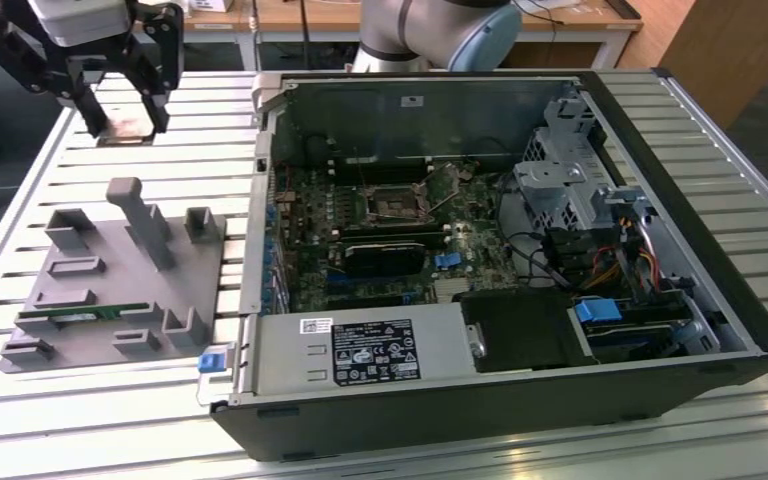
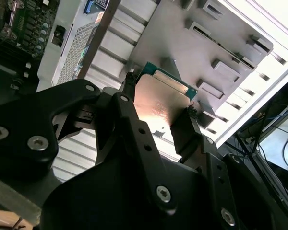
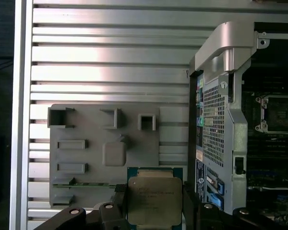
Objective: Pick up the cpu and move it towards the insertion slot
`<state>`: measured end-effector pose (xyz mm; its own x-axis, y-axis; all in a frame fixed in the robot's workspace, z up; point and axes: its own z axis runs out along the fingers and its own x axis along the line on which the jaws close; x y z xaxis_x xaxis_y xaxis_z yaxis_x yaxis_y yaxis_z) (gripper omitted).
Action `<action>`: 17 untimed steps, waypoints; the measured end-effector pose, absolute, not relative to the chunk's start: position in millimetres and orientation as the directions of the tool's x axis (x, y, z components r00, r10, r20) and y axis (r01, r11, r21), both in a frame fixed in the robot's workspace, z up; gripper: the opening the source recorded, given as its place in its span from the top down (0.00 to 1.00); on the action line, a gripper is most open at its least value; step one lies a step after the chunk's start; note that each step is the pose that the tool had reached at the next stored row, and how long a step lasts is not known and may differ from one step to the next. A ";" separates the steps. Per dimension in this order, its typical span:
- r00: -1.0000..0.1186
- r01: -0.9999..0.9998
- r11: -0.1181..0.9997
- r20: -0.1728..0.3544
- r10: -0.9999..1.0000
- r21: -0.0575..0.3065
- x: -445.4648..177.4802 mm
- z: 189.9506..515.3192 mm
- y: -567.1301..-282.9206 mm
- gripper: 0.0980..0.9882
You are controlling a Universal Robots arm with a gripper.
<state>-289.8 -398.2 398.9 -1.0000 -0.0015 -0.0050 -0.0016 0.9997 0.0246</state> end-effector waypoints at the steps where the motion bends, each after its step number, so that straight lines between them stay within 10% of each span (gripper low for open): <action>1: -1.000 -0.002 1.000 -0.005 -0.001 0.025 -288.0 398.9 -398.2 0.50; 17: -1.000 -0.002 1.000 -0.005 -0.001 0.025 -264.4 398.7 -397.4 0.50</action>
<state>-264.4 -397.4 398.7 -1.0000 -0.0015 -0.0049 -0.0016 0.9997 0.0246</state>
